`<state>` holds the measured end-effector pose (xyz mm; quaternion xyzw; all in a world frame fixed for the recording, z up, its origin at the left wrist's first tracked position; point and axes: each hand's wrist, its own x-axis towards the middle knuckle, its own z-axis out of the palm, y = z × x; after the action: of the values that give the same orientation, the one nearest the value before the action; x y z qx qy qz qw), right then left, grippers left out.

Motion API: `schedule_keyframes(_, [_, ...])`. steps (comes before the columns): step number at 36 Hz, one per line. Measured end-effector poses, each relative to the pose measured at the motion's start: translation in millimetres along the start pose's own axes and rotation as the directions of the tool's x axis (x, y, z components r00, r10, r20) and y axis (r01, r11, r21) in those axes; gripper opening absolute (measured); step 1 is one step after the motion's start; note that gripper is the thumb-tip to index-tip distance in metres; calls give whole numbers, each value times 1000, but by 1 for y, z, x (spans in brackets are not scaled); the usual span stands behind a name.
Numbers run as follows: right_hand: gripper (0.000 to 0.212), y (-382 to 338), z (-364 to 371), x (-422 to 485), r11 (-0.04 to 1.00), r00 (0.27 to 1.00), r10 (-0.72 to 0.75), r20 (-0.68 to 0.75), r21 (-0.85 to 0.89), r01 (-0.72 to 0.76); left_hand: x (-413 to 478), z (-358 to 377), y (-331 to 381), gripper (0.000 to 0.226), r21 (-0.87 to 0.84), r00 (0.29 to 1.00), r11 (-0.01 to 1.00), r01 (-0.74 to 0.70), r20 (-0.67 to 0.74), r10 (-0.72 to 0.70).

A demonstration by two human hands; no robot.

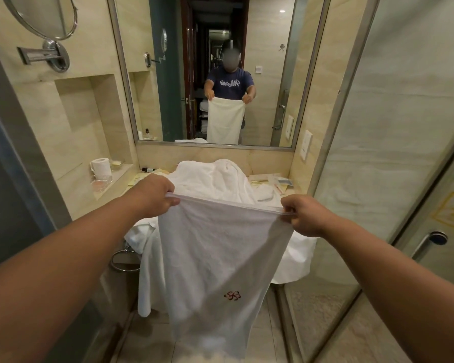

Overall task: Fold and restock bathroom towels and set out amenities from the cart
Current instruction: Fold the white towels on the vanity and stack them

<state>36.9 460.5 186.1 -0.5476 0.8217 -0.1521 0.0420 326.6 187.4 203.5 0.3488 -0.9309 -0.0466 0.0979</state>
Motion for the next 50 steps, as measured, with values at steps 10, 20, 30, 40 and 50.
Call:
schedule_keyframes(10, [21, -19, -23, 8, 980, 999, -17, -28, -201, 11, 3, -16, 12, 39, 267, 984, 959, 98, -171, -53])
schedule_keyframes(20, [36, -7, -33, 7, 992, 972, 92, -216, 101, -71, 10, -23, 20, 44, 42, 977, 991, 127, -180, -117])
schedule_keyframes(30, [10, -10, -43, 5, 867, 804, 332, -493, 495, -54, 17, -43, 35, 43, -383, 923, 923, 27, -344, -170])
schedule_keyframes(40, [13, -17, -72, 5, 945, 946, 323, -32, 61, -320, 17, -47, 43, 22, -155, 974, 975, 160, -137, -182])
schedule_keyframes(50, [15, -15, -54, 18, 940, 892, 341, -297, 113, -321, 17, -31, 54, 7, -312, 867, 936, 165, -406, -288])
